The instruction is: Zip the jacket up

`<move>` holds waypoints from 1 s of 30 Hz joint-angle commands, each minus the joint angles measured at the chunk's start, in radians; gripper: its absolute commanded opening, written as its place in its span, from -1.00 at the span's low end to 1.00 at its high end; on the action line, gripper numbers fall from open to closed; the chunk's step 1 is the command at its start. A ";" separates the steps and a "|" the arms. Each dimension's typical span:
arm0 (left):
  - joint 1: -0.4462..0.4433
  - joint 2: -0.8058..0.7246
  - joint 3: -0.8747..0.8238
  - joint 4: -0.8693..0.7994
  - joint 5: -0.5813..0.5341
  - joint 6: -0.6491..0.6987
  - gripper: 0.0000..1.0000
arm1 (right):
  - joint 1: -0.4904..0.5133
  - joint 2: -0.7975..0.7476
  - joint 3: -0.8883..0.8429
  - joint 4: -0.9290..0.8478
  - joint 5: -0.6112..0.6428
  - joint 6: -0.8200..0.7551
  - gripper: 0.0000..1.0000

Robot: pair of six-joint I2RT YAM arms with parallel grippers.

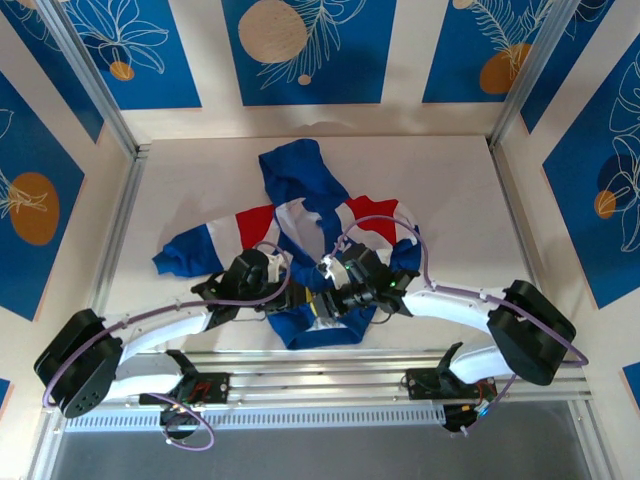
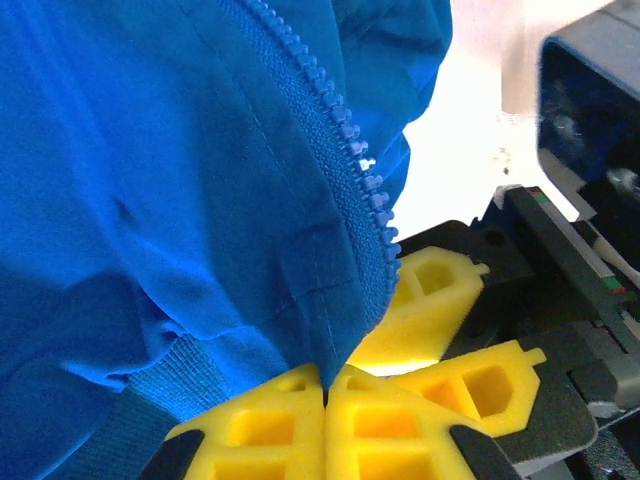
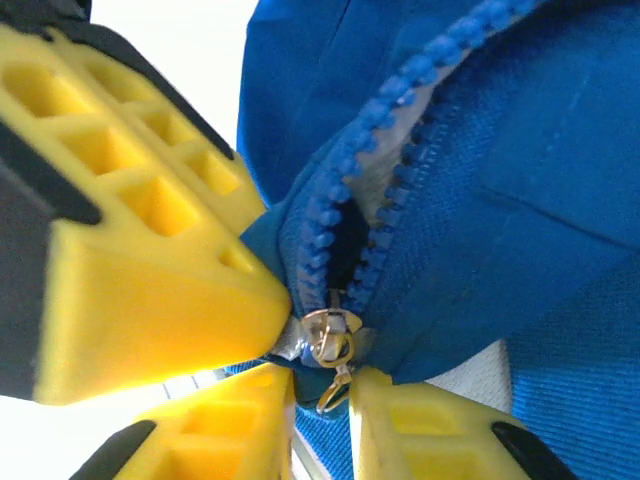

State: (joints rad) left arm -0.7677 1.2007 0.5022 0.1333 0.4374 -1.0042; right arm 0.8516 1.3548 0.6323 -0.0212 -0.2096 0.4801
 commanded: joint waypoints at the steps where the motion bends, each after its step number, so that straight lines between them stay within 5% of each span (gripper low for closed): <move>1: 0.001 -0.012 0.018 -0.025 0.011 0.016 -1.00 | 0.012 -0.034 0.020 -0.051 0.036 -0.030 -0.63; 30: 0.001 -0.014 -0.009 0.011 0.017 0.014 -1.00 | 0.012 -0.014 0.031 -0.043 0.051 -0.005 -0.29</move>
State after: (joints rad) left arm -0.7677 1.2007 0.5022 0.1268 0.4374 -1.0035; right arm 0.8574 1.3327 0.6338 -0.0494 -0.1780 0.4808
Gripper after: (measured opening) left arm 0.057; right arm 0.353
